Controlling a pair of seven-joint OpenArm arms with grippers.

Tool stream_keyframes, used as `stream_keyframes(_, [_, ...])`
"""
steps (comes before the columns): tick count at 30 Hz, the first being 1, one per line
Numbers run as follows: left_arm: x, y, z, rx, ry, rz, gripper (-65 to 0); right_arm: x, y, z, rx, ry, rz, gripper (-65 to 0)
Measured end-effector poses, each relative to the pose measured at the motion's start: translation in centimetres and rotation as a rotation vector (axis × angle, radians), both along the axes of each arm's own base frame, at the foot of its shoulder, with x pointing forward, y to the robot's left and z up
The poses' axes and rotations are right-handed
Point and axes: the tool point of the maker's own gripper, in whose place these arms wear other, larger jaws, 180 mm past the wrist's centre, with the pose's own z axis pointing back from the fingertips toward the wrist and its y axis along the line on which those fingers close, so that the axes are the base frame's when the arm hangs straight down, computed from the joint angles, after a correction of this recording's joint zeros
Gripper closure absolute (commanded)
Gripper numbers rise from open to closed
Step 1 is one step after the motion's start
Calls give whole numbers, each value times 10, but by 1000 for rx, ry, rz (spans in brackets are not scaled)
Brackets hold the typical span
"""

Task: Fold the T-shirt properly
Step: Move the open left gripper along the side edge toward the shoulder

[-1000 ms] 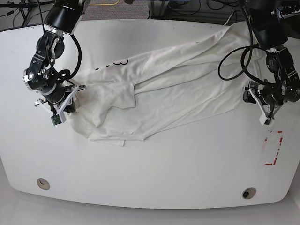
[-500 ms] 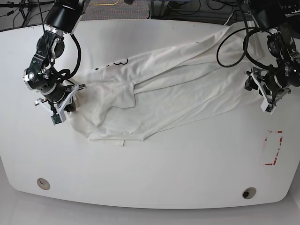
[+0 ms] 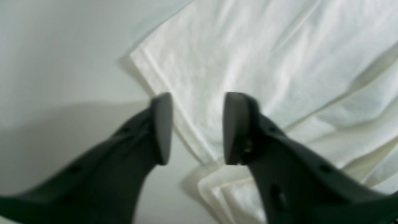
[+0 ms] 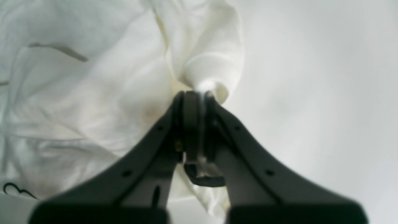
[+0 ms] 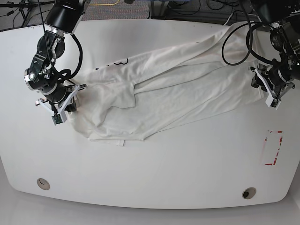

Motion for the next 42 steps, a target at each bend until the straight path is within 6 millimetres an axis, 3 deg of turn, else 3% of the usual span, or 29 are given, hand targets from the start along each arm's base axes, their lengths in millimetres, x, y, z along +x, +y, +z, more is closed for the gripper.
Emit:
stream_keyframes(3, [-3,1,-2,4,4,2,-19,-1,-1,0,-3,2,0,-5])
stream_keyframes(7, [-9,5,-4,14,16,12,-30,-2,1,-1,1,3,1,-10])
stream_keyframes(17, [-44,22,-21,59,130,59,-295,-3,0,-2,-1,7,-1,-10])
stream_keyframes(19, [-44,24,-19,54,123,72,-312,-3,0,-3,0,7,-1,-10])
stream_keyframes(32, [-44,27,-20,35,114,91,-317,-5,0,-4,0,9,-1,-13])
stream_keyframes(42, [-25,33,-13,30,72,113,-328,-5,0,-2,-2,5,-1,-10])
